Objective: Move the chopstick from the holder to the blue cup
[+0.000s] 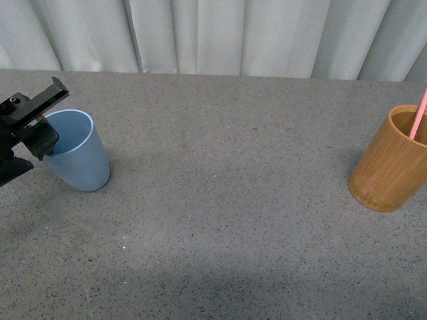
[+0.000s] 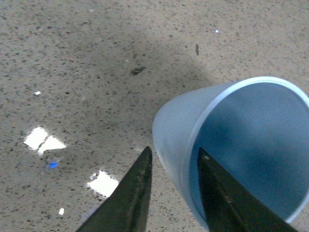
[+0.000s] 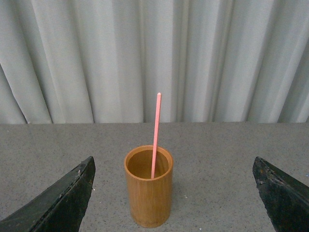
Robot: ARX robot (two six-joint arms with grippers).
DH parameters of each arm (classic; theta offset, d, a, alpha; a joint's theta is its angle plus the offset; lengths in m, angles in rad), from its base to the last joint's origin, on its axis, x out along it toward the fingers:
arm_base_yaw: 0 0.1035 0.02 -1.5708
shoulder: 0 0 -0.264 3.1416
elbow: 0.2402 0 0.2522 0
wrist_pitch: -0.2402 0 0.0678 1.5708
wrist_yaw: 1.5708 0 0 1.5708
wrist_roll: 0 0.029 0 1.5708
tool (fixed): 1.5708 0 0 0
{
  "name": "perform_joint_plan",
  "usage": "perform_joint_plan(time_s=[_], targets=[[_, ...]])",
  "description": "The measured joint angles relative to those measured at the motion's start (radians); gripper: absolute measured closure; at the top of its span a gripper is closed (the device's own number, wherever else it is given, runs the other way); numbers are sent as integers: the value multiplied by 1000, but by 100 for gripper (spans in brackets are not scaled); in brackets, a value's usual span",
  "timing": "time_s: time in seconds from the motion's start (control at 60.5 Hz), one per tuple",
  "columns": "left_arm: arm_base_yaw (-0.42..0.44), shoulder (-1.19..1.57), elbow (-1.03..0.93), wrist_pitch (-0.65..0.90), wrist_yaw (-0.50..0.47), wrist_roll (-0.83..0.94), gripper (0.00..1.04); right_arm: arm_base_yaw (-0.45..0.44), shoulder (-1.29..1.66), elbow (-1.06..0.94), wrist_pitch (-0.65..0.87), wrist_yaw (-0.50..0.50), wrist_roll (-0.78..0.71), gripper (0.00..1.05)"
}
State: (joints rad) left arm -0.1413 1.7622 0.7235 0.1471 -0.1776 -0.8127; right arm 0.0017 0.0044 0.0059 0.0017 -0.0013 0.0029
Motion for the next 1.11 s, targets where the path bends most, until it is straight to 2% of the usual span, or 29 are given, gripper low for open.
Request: perform_joint_plan(time_s=[0.182, 0.364, 0.496, 0.793, 0.893, 1.107], targets=[[-37, -3, 5, 6, 45, 20, 101, 0, 0, 0, 0, 0, 0, 9], [-80, -6, 19, 6, 56, 53, 101, 0, 0, 0, 0, 0, 0, 9], [-120, -16, 23, -4, 25, 79, 101, 0, 0, 0, 0, 0, 0, 9], [-272, -33, 32, -5, 21, 88, 101, 0, 0, 0, 0, 0, 0, 9], [-327, -8, 82, -21, 12, 59, 101, 0, 0, 0, 0, 0, 0, 9], [-374, 45, 164, -67, -17, 31, 101, 0, 0, 0, 0, 0, 0, 9]])
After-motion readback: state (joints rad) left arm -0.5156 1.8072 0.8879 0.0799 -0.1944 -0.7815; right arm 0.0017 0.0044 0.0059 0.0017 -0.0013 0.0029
